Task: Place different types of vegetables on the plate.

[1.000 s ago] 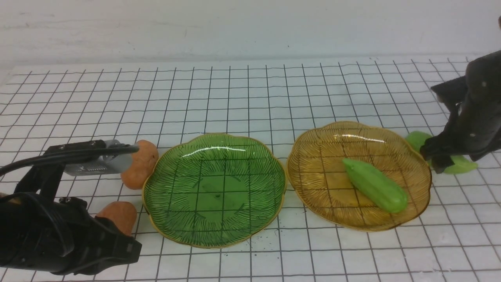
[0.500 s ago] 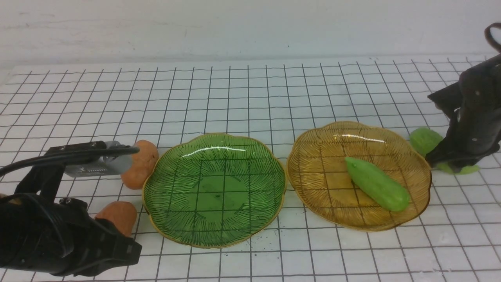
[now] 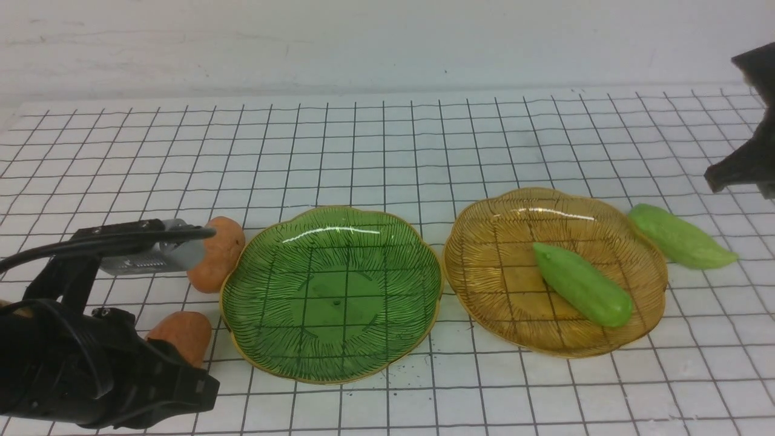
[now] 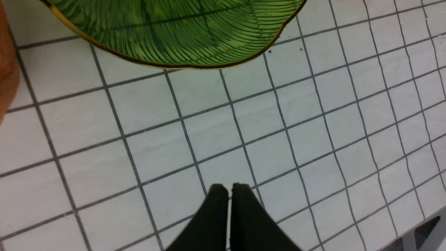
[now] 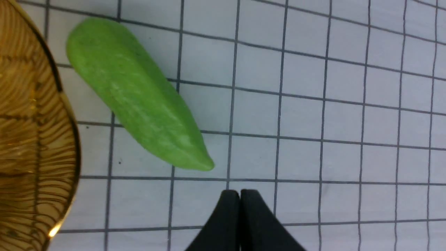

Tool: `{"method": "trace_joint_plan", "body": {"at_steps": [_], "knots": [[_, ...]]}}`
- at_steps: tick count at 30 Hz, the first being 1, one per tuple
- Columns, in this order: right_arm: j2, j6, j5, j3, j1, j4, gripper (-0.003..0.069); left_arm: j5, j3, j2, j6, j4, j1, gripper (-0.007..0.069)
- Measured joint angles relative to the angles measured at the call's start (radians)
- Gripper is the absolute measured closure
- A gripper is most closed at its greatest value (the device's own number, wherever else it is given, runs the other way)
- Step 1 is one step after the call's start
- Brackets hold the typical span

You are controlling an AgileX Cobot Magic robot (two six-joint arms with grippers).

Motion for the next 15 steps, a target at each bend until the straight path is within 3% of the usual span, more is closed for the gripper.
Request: {"method": "trace_joint_plan", "body": {"at_steps": [7,8,9,15], "knots": [[0.055,-0.045,-0.044,0.000,0.000,0.050,0.0599,0.001,0.000,0.000,0.000,0.000,0.000,0.0628],[0.087,-0.066,-0.052,0.000,0.000,0.050,0.0543,0.001,0.000,0.000,0.000,0.000,0.000,0.0628],[0.087,-0.066,-0.052,0.000,0.000,0.050,0.0534,0.001,0.000,0.000,0.000,0.000,0.000,0.0628],[0.202,-0.080,-0.128,0.000,0.000,0.032,0.0231,0.001,0.000,0.000,0.000,0.000,0.000,0.0628]]}}
